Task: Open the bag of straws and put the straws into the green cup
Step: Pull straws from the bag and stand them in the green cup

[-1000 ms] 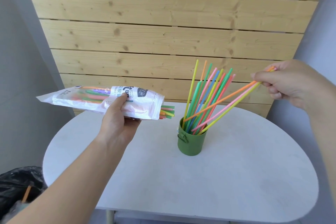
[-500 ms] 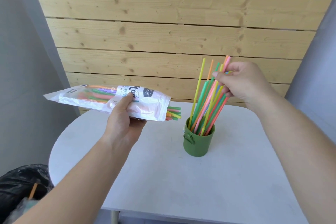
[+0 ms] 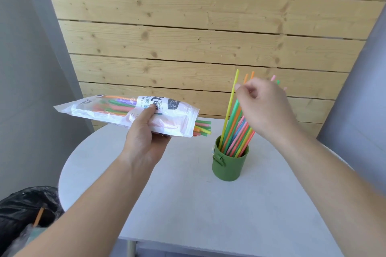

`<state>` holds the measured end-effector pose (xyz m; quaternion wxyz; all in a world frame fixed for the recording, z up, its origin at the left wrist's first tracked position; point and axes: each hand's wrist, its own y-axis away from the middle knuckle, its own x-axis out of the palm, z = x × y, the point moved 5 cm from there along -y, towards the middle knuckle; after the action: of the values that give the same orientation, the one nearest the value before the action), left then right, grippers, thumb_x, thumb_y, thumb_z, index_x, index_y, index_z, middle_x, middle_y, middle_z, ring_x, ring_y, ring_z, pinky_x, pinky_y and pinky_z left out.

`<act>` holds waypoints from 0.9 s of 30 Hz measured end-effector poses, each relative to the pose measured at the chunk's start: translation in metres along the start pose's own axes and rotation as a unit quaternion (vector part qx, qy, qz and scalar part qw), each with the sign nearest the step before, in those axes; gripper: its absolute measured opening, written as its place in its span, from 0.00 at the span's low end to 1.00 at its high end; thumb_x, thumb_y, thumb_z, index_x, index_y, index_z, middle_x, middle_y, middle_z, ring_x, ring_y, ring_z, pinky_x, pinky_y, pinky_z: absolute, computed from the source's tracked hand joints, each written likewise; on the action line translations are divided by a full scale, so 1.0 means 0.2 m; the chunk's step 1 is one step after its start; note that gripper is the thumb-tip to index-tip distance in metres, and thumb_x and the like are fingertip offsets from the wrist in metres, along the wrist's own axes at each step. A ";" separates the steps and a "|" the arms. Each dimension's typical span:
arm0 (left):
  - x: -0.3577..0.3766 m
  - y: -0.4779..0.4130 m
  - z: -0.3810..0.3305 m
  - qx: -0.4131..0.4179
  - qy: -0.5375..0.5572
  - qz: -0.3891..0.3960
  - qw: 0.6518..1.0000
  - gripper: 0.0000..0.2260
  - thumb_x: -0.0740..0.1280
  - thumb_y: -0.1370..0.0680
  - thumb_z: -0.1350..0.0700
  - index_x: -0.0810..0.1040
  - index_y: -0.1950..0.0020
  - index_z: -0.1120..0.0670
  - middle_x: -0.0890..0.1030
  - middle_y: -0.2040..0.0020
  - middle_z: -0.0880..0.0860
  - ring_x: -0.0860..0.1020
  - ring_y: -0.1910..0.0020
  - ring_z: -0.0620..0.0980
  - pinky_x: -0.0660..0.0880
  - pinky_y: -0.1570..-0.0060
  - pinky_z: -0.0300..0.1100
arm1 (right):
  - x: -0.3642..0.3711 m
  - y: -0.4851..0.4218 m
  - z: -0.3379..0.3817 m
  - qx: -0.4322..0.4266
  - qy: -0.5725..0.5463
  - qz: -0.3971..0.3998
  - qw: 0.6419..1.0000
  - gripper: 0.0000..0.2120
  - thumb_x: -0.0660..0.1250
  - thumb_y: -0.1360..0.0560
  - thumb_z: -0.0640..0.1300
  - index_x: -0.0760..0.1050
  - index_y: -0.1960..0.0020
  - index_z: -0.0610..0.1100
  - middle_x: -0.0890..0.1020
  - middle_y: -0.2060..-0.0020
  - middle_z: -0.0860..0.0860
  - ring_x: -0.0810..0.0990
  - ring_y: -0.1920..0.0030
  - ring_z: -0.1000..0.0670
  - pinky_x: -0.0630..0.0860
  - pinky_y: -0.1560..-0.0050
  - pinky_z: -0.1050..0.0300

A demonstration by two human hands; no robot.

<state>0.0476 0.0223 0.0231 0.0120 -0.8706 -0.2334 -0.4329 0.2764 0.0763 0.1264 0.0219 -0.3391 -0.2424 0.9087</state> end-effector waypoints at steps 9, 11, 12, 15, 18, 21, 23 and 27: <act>0.02 0.02 0.00 0.004 -0.002 0.009 1.000 0.06 0.67 0.18 0.60 0.79 0.42 0.57 0.85 0.48 0.55 0.85 0.46 0.55 0.79 0.37 0.55 | 0.34 0.23 -0.02 0.142 -0.224 0.185 0.946 0.12 0.64 0.20 0.53 0.76 0.56 0.45 0.77 0.73 0.50 0.71 0.77 0.51 0.68 0.74 0.61; 0.03 0.02 0.00 0.003 0.000 0.014 1.000 0.06 0.66 0.17 0.60 0.79 0.41 0.57 0.85 0.48 0.55 0.84 0.46 0.55 0.79 0.36 0.56 | 0.34 0.23 -0.02 0.141 -0.241 0.176 0.944 0.09 0.65 0.19 0.48 0.77 0.55 0.45 0.77 0.72 0.49 0.71 0.77 0.52 0.68 0.76 0.63; 0.03 0.02 0.00 0.002 0.001 0.014 1.000 0.06 0.66 0.17 0.60 0.79 0.41 0.57 0.85 0.49 0.55 0.85 0.46 0.55 0.79 0.37 0.55 | 0.34 0.23 -0.02 0.138 -0.243 0.172 0.945 0.08 0.65 0.19 0.47 0.78 0.55 0.44 0.77 0.71 0.49 0.71 0.77 0.53 0.68 0.76 0.63; 0.02 0.02 -0.01 0.001 0.004 0.006 1.000 0.06 0.67 0.18 0.61 0.79 0.41 0.57 0.87 0.50 0.55 0.86 0.44 0.55 0.80 0.38 0.55 | 0.31 0.20 -0.04 0.131 -0.246 0.146 0.949 0.08 0.66 0.20 0.45 0.78 0.54 0.42 0.77 0.72 0.50 0.71 0.78 0.53 0.68 0.75 0.62; 0.01 0.02 -0.02 0.005 0.012 0.000 1.000 0.05 0.66 0.17 0.61 0.80 0.42 0.57 0.86 0.47 0.56 0.84 0.38 0.56 0.78 0.35 0.59 | 0.27 0.19 -0.07 0.142 -0.261 0.105 0.949 0.08 0.65 0.20 0.45 0.77 0.54 0.40 0.76 0.73 0.51 0.70 0.77 0.53 0.68 0.75 0.61; 0.02 0.01 -0.02 0.005 0.017 0.003 1.000 0.05 0.66 0.17 0.60 0.79 0.42 0.57 0.86 0.46 0.56 0.83 0.37 0.56 0.77 0.34 0.59 | 0.27 0.20 -0.08 0.163 -0.299 0.113 0.934 0.12 0.66 0.20 0.49 0.74 0.54 0.40 0.77 0.71 0.48 0.70 0.77 0.51 0.67 0.76 0.61; 0.02 0.02 -0.01 0.002 0.014 0.005 1.000 0.06 0.66 0.17 0.60 0.79 0.41 0.57 0.86 0.47 0.56 0.84 0.39 0.55 0.78 0.35 0.56 | 0.29 0.22 -0.07 0.161 -0.297 0.145 0.930 0.13 0.68 0.22 0.51 0.76 0.51 0.41 0.78 0.70 0.47 0.72 0.76 0.51 0.68 0.76 0.61; 0.03 0.02 0.00 -0.004 0.012 0.006 1.000 0.06 0.66 0.17 0.61 0.80 0.42 0.57 0.87 0.47 0.56 0.86 0.43 0.54 0.79 0.36 0.55 | 0.31 0.23 -0.05 0.138 -0.284 0.157 0.936 0.05 0.68 0.21 0.45 0.79 0.53 0.44 0.79 0.71 0.48 0.73 0.77 0.53 0.70 0.75 0.60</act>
<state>0.0518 0.0200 0.0282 0.0136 -0.8670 -0.2262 -0.4439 0.2408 0.0517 0.0614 -0.1445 -0.0941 -0.0539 0.9835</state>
